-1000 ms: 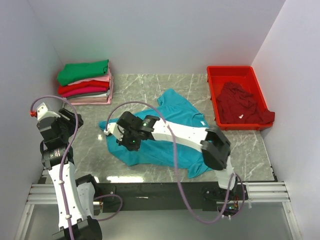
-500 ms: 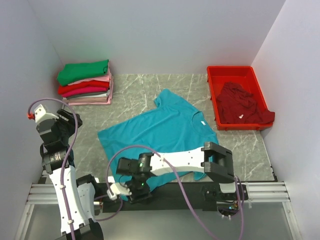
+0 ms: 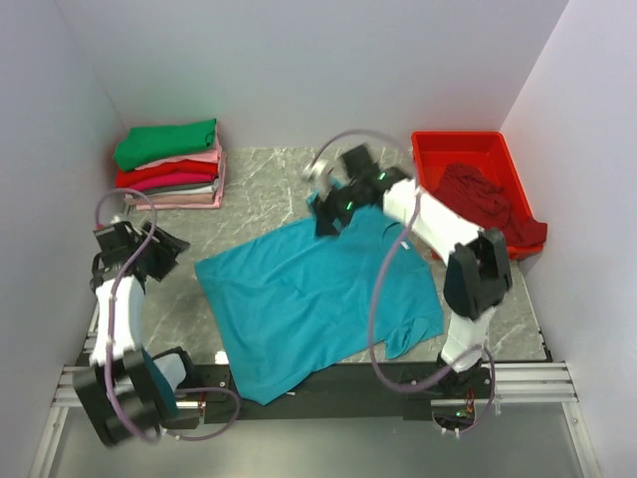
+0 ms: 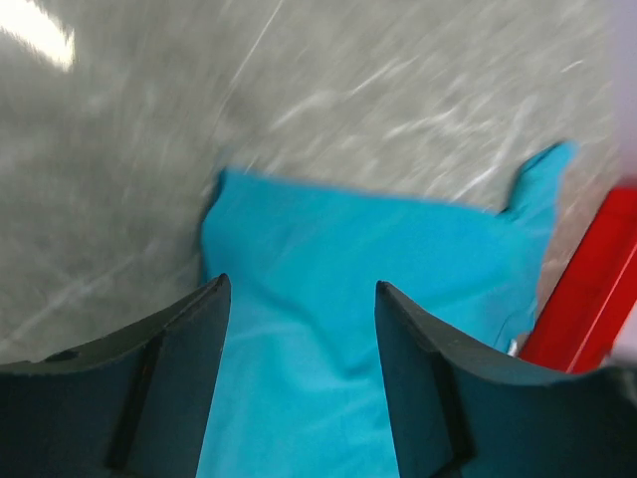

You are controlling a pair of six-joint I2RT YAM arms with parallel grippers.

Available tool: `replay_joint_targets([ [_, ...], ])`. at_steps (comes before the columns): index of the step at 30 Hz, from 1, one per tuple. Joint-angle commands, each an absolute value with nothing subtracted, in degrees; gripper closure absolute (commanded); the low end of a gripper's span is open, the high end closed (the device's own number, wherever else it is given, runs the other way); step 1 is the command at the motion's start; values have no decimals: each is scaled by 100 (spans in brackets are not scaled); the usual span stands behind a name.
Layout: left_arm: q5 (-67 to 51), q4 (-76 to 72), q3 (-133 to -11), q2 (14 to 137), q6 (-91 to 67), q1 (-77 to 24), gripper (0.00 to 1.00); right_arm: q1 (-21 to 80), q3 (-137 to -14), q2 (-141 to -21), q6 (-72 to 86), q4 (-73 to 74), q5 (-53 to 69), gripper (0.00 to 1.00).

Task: Fold and stack the t-shirts
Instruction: Flatten the tshirt out

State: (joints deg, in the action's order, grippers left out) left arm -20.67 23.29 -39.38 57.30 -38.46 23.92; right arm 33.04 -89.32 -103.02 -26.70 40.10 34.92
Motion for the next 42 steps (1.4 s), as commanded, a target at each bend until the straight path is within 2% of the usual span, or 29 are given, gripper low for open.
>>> replay_joint_targets([
  [1,-2786,2224,-3753,6492,-4184,2399,35,2024,-9868,-11221,-1410,3771,3314,38],
  [3,-2637,2110,-3727,6661,-4149,2391,35,1532,-10455,-11835,-1187,3849,3174,38],
  [9,-2470,2127,-4060,7312,-3894,2391,34,1081,-11644,-13059,-1081,4271,2365,38],
  [16,-2329,2197,-4517,8260,-3473,2338,34,765,-11602,-13254,-1169,4298,2452,37],
  [24,-2074,2461,-4860,8929,-3112,1943,41,712,-11320,-13078,-1143,4175,2698,38],
  [31,-1365,2715,-4992,9272,-3059,1504,52,703,-11285,-13060,-1116,4175,2830,38],
  [42,-18,3094,-5642,9720,-2945,1125,82,703,-11496,-12964,-1256,4297,2743,38],
])
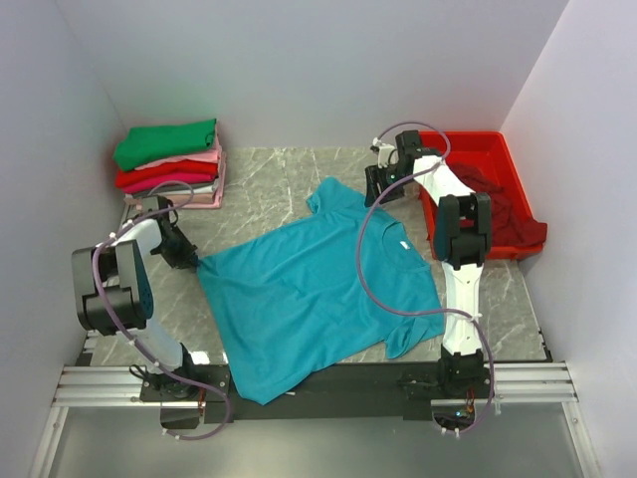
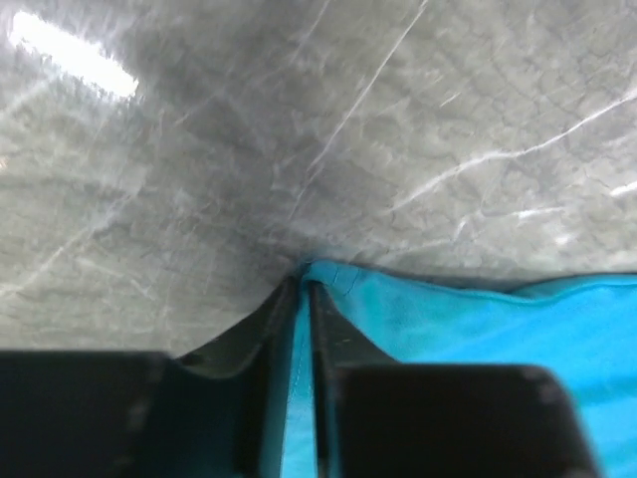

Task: Fold and stack the t-shirts
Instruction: Flatten the tshirt out

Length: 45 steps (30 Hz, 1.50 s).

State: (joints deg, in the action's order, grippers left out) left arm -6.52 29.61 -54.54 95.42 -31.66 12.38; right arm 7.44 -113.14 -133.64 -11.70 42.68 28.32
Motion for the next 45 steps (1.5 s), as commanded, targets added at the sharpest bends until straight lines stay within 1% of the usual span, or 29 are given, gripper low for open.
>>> replay_joint_targets([
  [1,-18,3085,-5651,9729,-2927,1099,85,712,-11548,-13007,-1300,4333,2725,38],
  [2,-18,3076,-5643,9721,-2909,1099,90,721,-11653,-13043,-1336,4377,2716,38],
  [5,324,3102,-5695,9572,-2865,1099,99,799,-11917,-13192,-1485,4500,2593,38],
  [12,694,3068,-5818,9150,-2725,1107,100,923,-12463,-13544,-1556,4667,2391,38],
  [17,616,2918,-5801,8754,-2619,1099,99,932,-12199,-13404,-1521,4500,2399,38],
  [18,537,2935,-5827,8719,-2584,1107,96,932,-12191,-13395,-1529,4517,2408,38],
  [19,501,2944,-5836,8710,-2593,1116,89,949,-12190,-13403,-1538,4535,2426,38],
  [20,475,2944,-5819,8693,-2610,1108,71,949,-12182,-13412,-1564,4553,2434,38],
  [22,440,2909,-5757,8561,-2628,1108,57,975,-12147,-13386,-1573,4544,2452,38],
  [23,457,2883,-5679,8508,-2645,1116,49,984,-12086,-13368,-1573,4527,2461,38],
  [25,343,2883,-5582,8368,-2646,1151,44,1002,-12015,-13316,-1573,4465,2461,38],
  [30,-78,2848,-5449,8542,-2523,1300,44,1011,-12023,-13315,-1538,4456,2505,38],
  [33,-438,2856,-5467,8920,-2452,1362,47,1002,-11945,-13272,-1512,4412,2540,38],
  [35,-606,2839,-5502,9122,-2435,1371,52,1011,-11857,-13219,-1512,4386,2540,38],
  [37,-782,2821,-5484,9184,-2400,1371,53,1011,-11795,-13184,-1512,4359,2540,38],
  [42,-923,2883,-5493,9483,-2303,1371,57,1011,-11821,-13227,-1486,4377,2558,38],
  [45,-757,2979,-5537,9729,-2303,1310,59,1002,-11944,-13263,-1468,4412,2558,38],
])
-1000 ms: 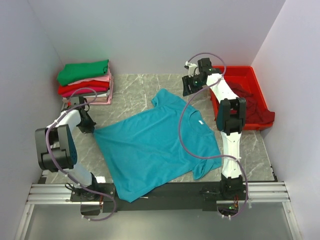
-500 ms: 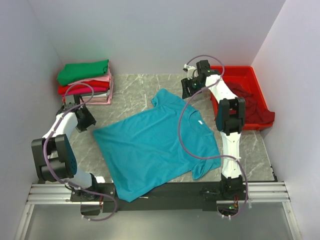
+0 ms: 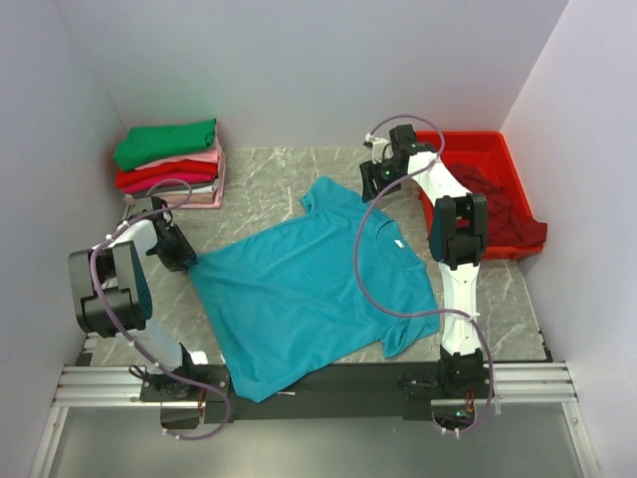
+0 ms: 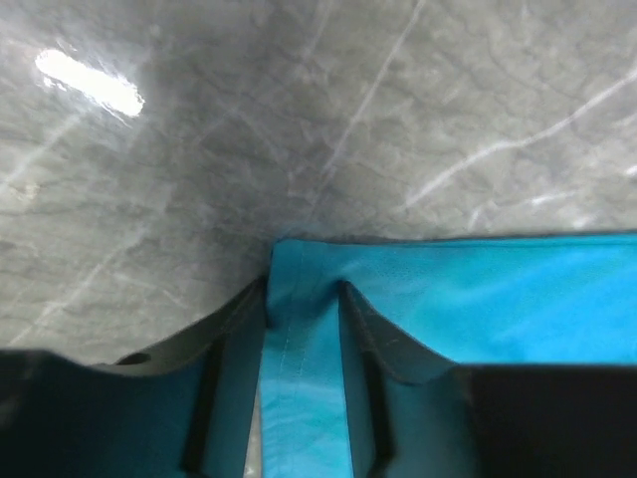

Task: Fold and stack the t-shirts
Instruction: Flatten the tshirt out

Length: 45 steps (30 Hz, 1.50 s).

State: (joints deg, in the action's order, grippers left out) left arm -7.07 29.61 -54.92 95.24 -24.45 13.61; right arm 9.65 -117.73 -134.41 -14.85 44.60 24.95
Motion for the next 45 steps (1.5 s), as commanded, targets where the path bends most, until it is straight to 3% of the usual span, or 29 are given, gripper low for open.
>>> replay_joint_targets([
  [1,-669,3040,-5598,9790,-2311,1292,63,1019,-12014,-13280,-1476,4421,2540,38],
  [3,-405,3076,-5677,9922,-2347,1240,67,1028,-12093,-13350,-1477,4456,2479,38],
  [6,-168,3155,-5844,10089,-2382,1204,86,1098,-12584,-13586,-1564,4596,2313,37],
  [7,-132,3181,-5888,10151,-2373,1204,98,1142,-12699,-13666,-1582,4623,2268,37],
  [8,-106,3190,-5915,10143,-2382,1195,99,1160,-12822,-13754,-1582,4658,2233,37],
  [12,-114,3042,-5793,9792,-2382,1151,99,1204,-13350,-14202,-1512,4966,2004,37],
  [23,-606,2821,-5458,9123,-2329,1134,100,1204,-13166,-14335,-1547,5167,1767,39],
  [27,-712,2777,-5432,9009,-2320,1125,100,1213,-13323,-14466,-1556,5422,1784,52],
  [32,-835,2760,-5458,8939,-2303,1125,100,1213,-13281,-14493,-1635,5669,1775,60],
  [38,-852,2760,-5467,8824,-2285,1116,100,1195,-13166,-14379,-1687,5845,1899,86],
  [42,-835,2768,-5476,8780,-2268,1125,99,1152,-12632,-14090,-1705,5748,1784,99],
  [45,-782,2795,-5467,8754,-2285,1116,99,1090,-11747,-13599,-1766,5546,1618,100],
])
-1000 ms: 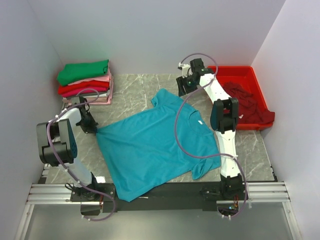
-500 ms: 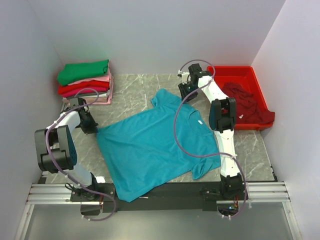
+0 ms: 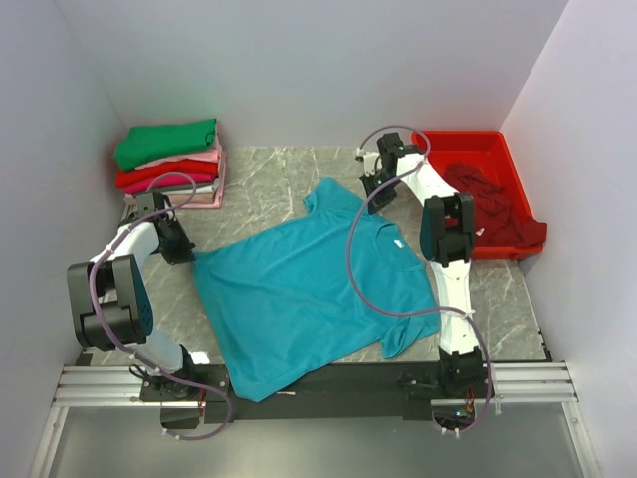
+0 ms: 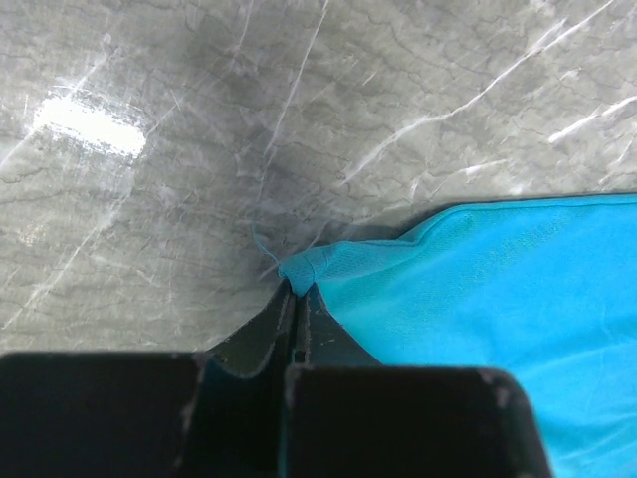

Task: Fold and stack the t-shirts
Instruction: Flatten the tshirt out

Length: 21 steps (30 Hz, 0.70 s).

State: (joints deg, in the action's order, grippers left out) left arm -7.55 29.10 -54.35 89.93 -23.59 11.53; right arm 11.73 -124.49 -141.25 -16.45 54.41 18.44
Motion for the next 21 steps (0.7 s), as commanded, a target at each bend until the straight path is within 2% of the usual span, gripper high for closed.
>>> replay_joint_targets([
  [1,-774,2821,-5458,8754,-2285,1125,100,1064,-11464,-13431,-1810,5476,1574,100],
  [3,-782,2830,-5449,8763,-2294,1125,100,1037,-10710,-13009,-1968,5318,1415,100],
  [8,-844,2865,-5467,8745,-2276,1116,99,993,-9845,-12412,-2285,5335,1415,100],
  [9,-896,2857,-5458,8745,-2276,1116,99,967,-9792,-12349,-2276,5300,1415,90],
  [11,-931,2856,-5449,8754,-2268,1116,100,941,-9878,-12235,-2276,5274,1485,77],
  [12,-975,2848,-5458,8763,-2259,1108,99,932,-10105,-12226,-2233,5282,1511,65],
  [14,-993,2848,-5458,8771,-2250,1107,100,932,-10666,-12348,-2180,5361,1713,57],
  [21,-1046,2856,-5449,8824,-2250,1046,100,1072,-12856,-13569,-1671,5669,2496,48],
])
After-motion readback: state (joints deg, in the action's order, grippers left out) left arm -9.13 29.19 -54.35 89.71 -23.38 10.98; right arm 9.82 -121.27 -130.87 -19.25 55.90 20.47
